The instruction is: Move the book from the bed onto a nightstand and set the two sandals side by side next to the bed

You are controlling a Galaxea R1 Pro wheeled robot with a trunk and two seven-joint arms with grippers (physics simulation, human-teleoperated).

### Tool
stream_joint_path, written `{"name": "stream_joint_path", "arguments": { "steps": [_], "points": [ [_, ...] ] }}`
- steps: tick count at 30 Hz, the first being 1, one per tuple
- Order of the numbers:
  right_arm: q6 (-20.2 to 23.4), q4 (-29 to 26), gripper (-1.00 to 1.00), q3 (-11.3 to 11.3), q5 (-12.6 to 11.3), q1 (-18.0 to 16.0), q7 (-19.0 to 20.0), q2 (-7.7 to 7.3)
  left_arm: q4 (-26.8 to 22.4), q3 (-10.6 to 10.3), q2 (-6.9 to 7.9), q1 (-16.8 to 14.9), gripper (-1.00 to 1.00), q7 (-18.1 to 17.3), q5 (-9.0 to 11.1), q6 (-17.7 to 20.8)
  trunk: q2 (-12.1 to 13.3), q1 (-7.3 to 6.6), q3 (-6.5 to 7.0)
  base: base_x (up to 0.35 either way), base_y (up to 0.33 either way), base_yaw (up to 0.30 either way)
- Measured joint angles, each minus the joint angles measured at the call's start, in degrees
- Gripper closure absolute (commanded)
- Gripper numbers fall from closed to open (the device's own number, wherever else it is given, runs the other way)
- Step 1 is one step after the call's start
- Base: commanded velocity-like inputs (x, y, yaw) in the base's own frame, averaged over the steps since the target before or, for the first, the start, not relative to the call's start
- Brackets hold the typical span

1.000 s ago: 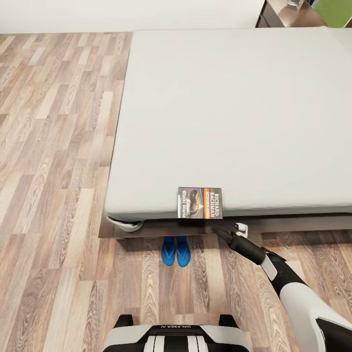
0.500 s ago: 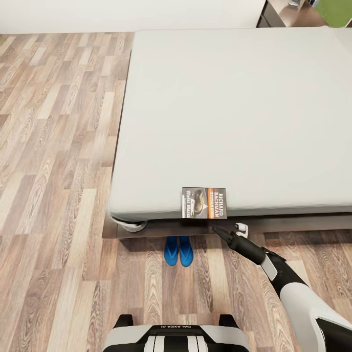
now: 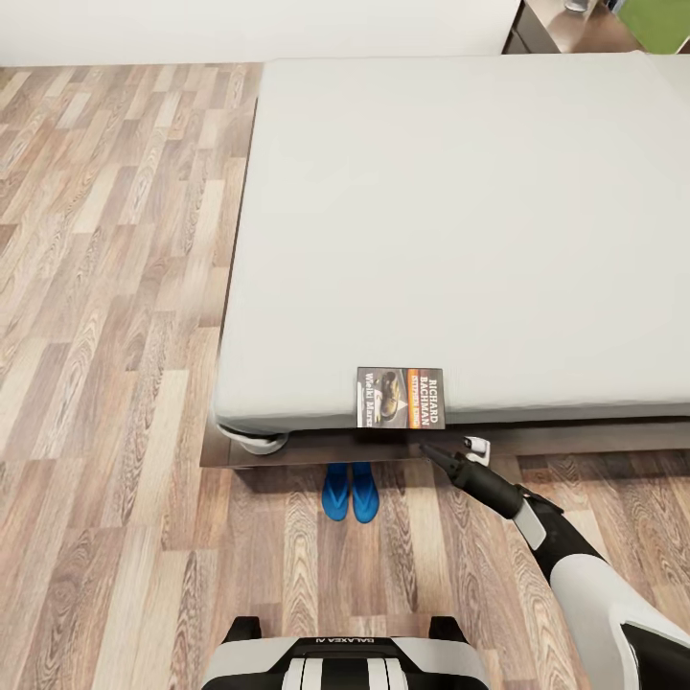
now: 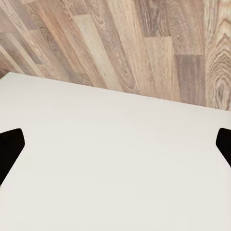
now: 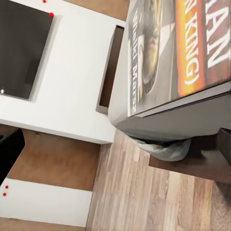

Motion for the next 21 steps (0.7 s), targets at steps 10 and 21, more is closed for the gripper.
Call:
{"name": "stream_joint_path", "arguments": {
  "steps": [10,21],
  "points": [
    [-0.01,0.01,-1.00,-0.47,0.02,0.00,0.00,-0.29,0.00,-0.03,-0.01,0.00,-1.00,0.00,-0.12,-0.01,0.00,0.02,0.00,-0.121,0.000,0.000],
    [-0.01,0.01,-1.00,-0.53,0.02,0.00,0.00,-0.37,0.00,-0.03,0.00,0.00,-1.00,0.00,-0.09,-0.04,0.00,0.00,0.00,-0.069,0.000,0.000]
  ]
}}
